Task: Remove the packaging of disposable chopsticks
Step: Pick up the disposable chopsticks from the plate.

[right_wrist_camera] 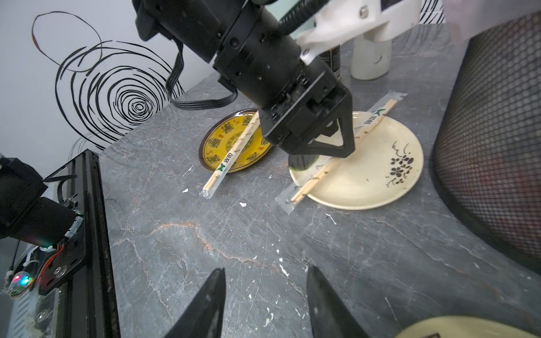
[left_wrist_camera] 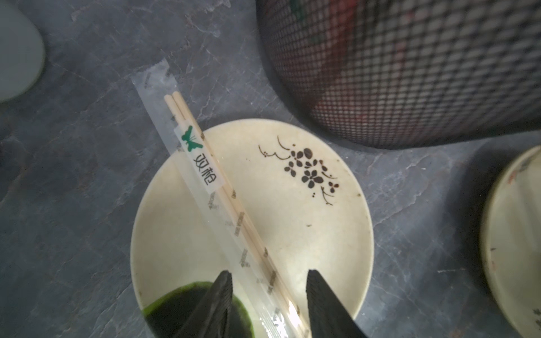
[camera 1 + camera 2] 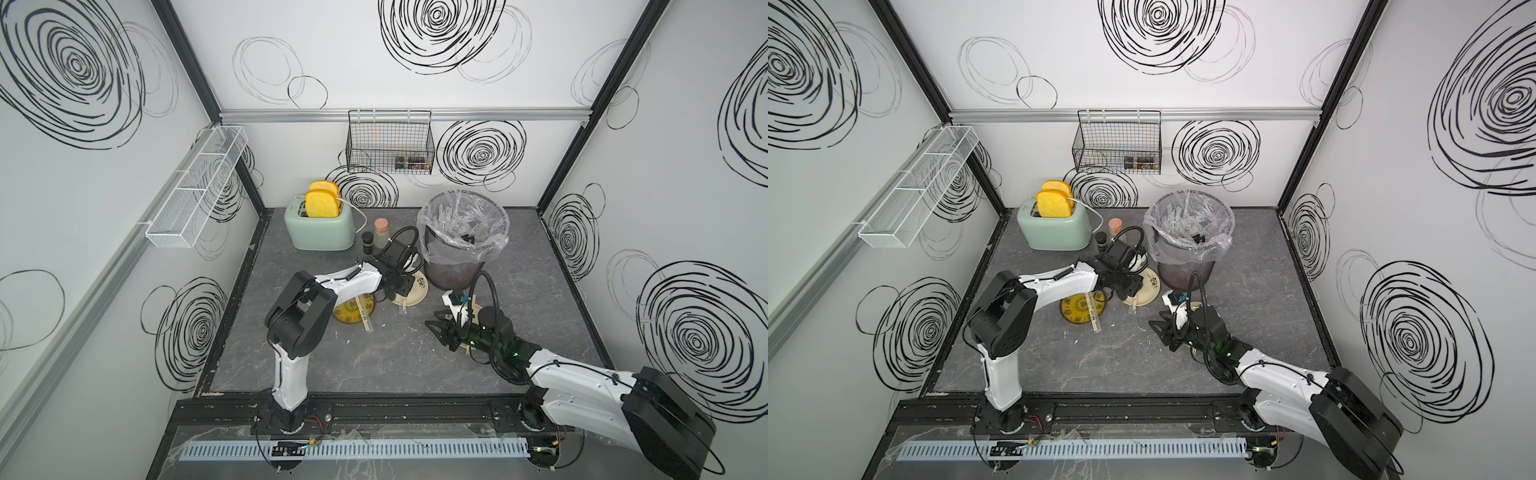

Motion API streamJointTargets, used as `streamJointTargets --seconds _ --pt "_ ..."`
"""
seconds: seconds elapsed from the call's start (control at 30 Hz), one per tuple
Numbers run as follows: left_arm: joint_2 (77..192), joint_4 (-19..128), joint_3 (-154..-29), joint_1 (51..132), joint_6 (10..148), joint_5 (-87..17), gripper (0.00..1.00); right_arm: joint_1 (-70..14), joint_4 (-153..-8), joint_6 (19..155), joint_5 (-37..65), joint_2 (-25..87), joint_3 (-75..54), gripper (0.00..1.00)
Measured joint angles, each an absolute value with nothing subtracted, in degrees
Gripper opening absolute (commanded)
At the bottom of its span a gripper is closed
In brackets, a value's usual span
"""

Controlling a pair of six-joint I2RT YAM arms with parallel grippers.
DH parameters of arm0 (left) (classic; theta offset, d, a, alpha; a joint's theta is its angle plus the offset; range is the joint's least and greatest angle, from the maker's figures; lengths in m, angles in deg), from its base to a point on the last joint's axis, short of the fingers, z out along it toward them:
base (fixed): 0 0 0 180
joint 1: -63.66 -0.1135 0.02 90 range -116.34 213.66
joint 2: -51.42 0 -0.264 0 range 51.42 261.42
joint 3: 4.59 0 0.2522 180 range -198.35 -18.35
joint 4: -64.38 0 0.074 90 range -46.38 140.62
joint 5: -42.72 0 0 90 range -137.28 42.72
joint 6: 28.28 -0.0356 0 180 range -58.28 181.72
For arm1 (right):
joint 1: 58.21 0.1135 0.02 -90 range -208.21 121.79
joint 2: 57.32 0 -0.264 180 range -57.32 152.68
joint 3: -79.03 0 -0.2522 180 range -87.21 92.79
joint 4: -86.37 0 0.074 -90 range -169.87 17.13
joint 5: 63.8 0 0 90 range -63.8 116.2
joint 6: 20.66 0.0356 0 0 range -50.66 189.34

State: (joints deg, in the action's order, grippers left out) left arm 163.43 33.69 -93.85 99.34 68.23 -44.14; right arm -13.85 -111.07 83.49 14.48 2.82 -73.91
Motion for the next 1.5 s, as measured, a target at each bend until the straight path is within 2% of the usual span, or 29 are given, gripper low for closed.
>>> streamJointTargets --seconds 0.3,0.57,0.97,1.1,1.5 --pt "167.5 34.0 -95.1 97.7 69.0 -43.4 0.43 -13.7 -111.2 83.4 15.1 3.0 -73.9 0.49" --pt "169.1 34.6 -96.1 97.4 69.5 -42.9 0.26 -13.4 -111.2 83.4 15.4 3.3 -73.9 0.49" --pt "168.3 35.0 -95.4 97.4 70.5 -41.6 0.1 -13.3 -111.2 83.4 15.9 3.4 -73.9 0.5" --pt "164.9 35.8 -93.3 97.4 71.4 -40.6 0.01 -13.3 -111.2 83.4 16.2 3.4 -73.9 0.49" --pt "144.1 42.1 -79.9 94.6 75.1 -33.6 0.0 -13.3 -110.2 83.6 17.4 2.3 -73.8 0.52"
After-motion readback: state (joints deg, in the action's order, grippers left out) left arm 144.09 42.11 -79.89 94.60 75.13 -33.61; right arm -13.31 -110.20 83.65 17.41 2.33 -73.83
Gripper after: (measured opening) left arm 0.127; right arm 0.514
